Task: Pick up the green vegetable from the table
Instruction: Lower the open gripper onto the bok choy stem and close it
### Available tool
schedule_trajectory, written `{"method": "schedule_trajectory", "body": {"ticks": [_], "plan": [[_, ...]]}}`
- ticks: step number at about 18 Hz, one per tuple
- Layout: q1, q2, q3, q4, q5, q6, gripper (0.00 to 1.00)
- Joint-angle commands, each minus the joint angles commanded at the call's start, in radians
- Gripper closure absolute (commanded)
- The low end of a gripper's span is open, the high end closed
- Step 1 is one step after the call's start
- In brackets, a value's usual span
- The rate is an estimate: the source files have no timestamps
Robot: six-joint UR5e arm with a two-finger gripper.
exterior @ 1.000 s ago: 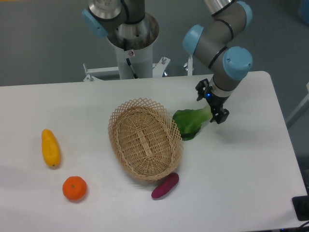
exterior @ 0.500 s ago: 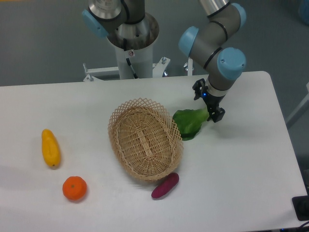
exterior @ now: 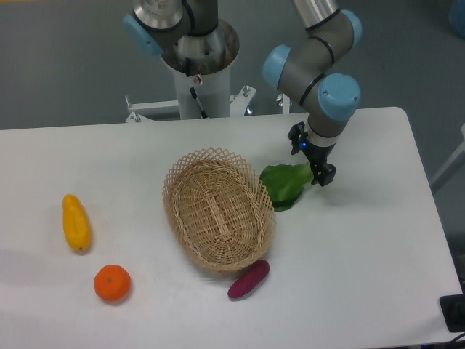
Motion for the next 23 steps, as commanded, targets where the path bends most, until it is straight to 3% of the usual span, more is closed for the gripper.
{"method": "schedule_trajectory", "body": {"ticks": [4, 13, 17, 19, 21, 23], "plan": [[0.0, -0.008, -0.009, 0.028, 0.003, 0.0, 0.0], [0.0, -0.015, -0.012, 0.031, 0.002, 0.0, 0.02], [0.002, -0.017, -0.011, 0.031, 0.002, 0.0, 0.4], [0.002, -0.017, -0.008, 0.032, 0.002, 0.0, 0.53], [0.005, -0.017, -0.003, 0.032, 0.002, 0.0, 0.62], [0.006, -0.015, 0.011, 0.031, 0.003, -0.002, 0.64]]}}
